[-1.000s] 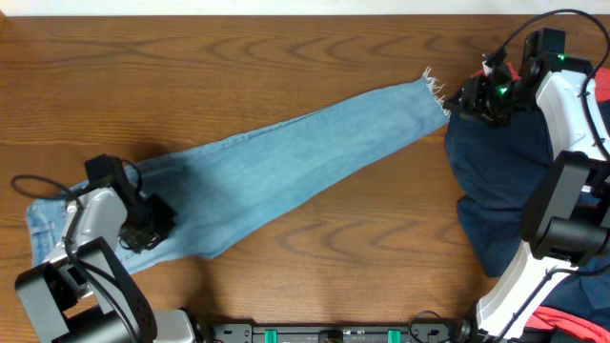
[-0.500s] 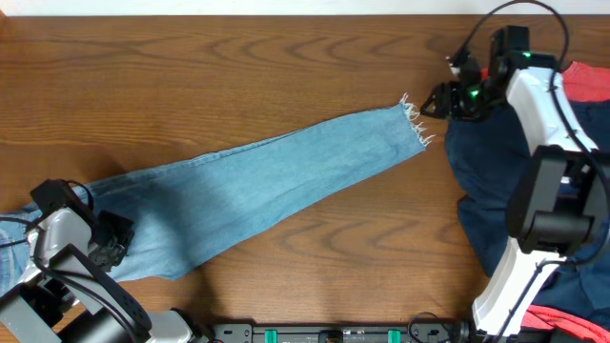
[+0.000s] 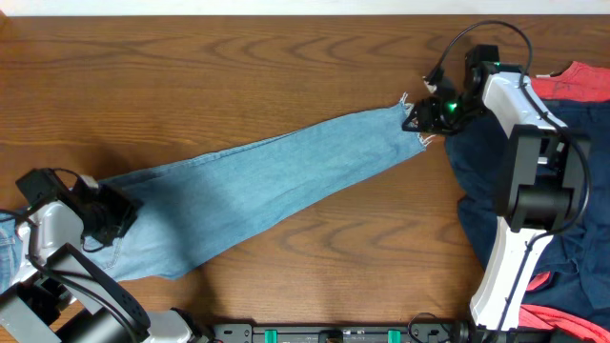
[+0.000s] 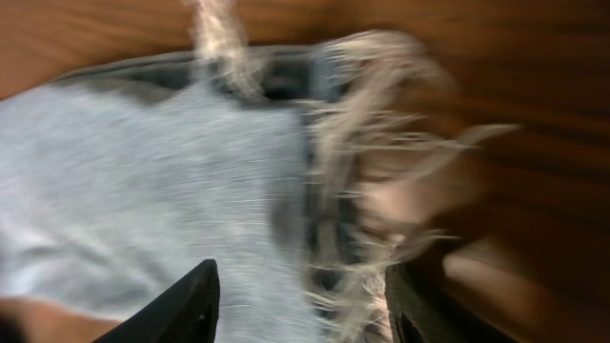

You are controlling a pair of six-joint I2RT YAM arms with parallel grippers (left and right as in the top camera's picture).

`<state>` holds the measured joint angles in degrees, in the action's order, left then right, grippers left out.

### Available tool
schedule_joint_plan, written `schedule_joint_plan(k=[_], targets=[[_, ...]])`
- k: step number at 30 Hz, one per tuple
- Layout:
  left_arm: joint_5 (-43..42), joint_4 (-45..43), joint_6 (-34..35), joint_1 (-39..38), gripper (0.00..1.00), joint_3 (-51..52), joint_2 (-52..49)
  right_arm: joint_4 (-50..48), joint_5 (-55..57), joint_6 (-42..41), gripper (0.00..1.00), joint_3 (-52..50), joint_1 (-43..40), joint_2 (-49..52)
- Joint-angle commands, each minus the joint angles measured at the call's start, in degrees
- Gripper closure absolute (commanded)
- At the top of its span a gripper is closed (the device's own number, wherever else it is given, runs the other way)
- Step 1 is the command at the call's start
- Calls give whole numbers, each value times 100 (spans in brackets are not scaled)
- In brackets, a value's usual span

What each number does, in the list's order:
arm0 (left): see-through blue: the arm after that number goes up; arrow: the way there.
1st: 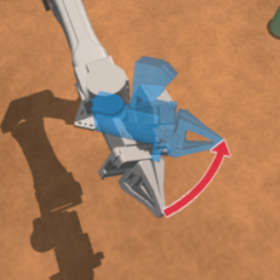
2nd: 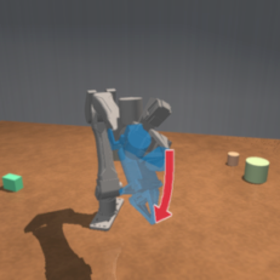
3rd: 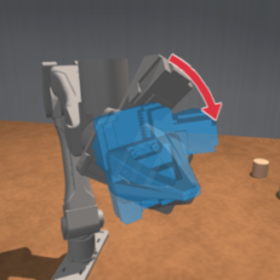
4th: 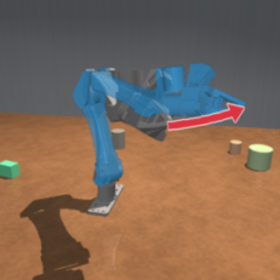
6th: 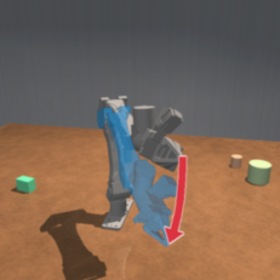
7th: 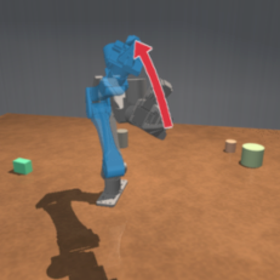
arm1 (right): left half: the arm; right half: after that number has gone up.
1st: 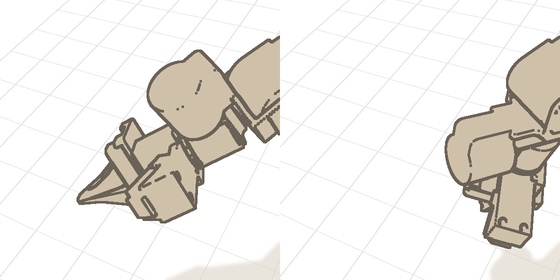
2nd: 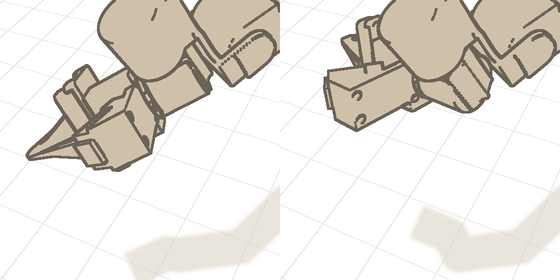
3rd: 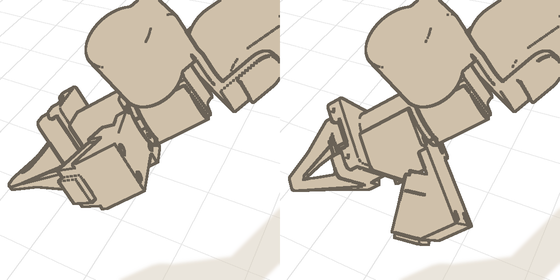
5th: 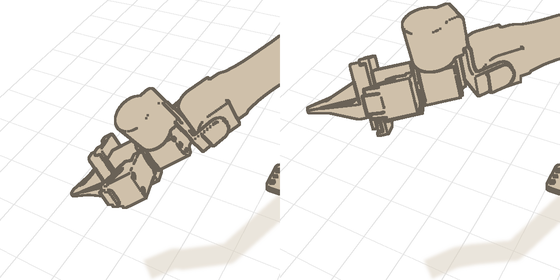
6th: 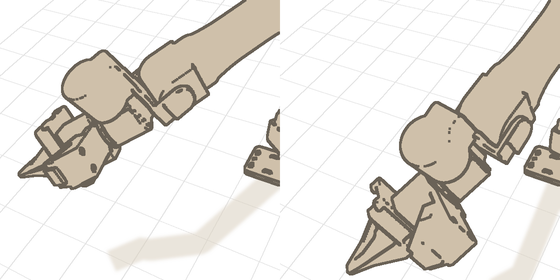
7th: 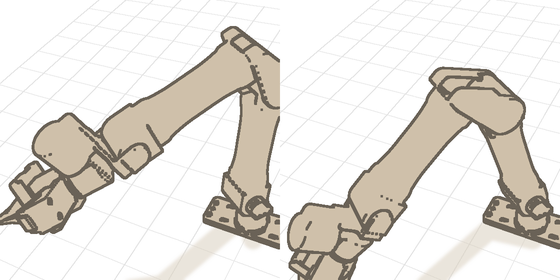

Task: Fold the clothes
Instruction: 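Lift the hems with the right gripper and fold them toward the waistband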

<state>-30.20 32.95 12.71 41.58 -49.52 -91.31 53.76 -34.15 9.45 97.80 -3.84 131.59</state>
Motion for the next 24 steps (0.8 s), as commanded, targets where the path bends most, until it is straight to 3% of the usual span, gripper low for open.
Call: schedule_joint_plan(k=[1, 3, 11, 17, 24], targets=[[-1113, 48, -334, 13, 69, -131, -31, 175, -341, 299, 47, -101, 197, 560], [-1123, 96, -354, 13, 68, -131, -31, 374, -564, 616, 53, -101, 293, 669], [-1117, 391, -745, 13, 69, -142, 13, 476, -531, 629, 99, -35, 262, 555], [-1123, 1032, -739, 7, 69, -636, 210, 439, -522, 221, 99, 90, -177, -105], [-1110, 2297, -1080, -278, 69, -1707, 708, 76, 391, -1038, 99, 350, -957, -1368]])
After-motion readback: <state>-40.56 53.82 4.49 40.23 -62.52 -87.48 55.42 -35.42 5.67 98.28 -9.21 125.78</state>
